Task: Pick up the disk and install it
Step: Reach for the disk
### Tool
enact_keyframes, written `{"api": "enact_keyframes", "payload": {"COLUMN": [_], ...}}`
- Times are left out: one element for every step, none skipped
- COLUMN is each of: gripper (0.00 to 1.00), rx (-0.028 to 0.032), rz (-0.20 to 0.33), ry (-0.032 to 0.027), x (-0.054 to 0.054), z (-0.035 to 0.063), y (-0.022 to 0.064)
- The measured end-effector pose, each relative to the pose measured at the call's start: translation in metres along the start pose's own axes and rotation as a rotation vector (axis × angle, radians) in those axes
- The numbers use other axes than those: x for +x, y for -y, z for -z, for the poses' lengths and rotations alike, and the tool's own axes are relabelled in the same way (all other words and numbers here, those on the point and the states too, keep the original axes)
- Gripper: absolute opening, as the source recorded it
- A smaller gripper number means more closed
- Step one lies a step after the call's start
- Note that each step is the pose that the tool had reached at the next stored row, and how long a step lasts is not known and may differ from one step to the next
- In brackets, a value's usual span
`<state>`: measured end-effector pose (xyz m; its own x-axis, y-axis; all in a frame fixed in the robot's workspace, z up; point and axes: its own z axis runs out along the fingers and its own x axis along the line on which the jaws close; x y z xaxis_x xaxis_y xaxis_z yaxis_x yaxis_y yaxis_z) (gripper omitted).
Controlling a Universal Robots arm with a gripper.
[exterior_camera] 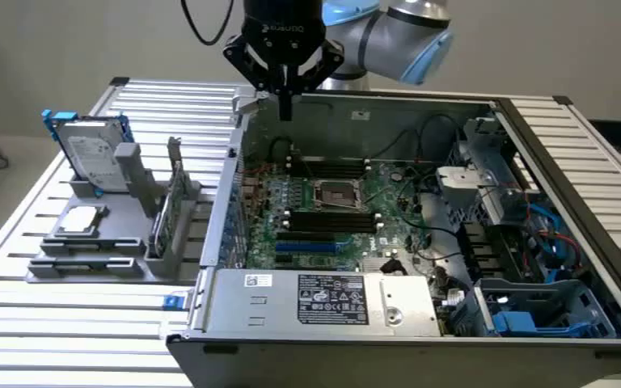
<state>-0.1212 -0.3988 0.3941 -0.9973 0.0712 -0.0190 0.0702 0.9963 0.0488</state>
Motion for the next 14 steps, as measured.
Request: {"api": "enact_keyframes", "payload": {"gripper": [0.11, 0.11, 0.11, 0.11, 0.11, 0.11, 0.11, 0.11, 0.11, 0.11, 0.11, 0.11, 0.11, 0.11], "rx": [0.0, 0.0, 0.0, 0.0, 0.0, 0.0001, 0.0001, 0.0001, 0.0001, 0.0003, 0.0004, 0.0003, 0.0001, 0.0001], "rz": [0.0, 0.0, 0.0, 0.0, 0.0, 0.0, 0.0, 0.0, 0.0, 0.0, 0.0, 0.0, 0.0, 0.0], "ry": [0.0, 0.0, 0.0, 0.0, 0.0, -0.0001, -0.0001, 0.0, -0.0001, -0.0001, 0.0001, 0.0001, 0.0002, 0.0002], "x": [0.0, 0.0, 0.0, 0.0, 0.0, 0.0, 0.0, 0.0, 0.0, 0.001, 0.004, 0.008, 0.013, 0.017], "z": [0.0, 0.0, 0.0, 0.0, 0.0, 0.0001, 0.0001, 0.0001, 0.0001, 0.0003, 0.0003, 0.0002, 0.0, 0.0], "y": [0.0, 0.0, 0.0, 0.0, 0.0, 0.0, 0.0, 0.0, 0.0, 0.0001, 0.0002, 0.0, -0.0002, -0.0006]}}
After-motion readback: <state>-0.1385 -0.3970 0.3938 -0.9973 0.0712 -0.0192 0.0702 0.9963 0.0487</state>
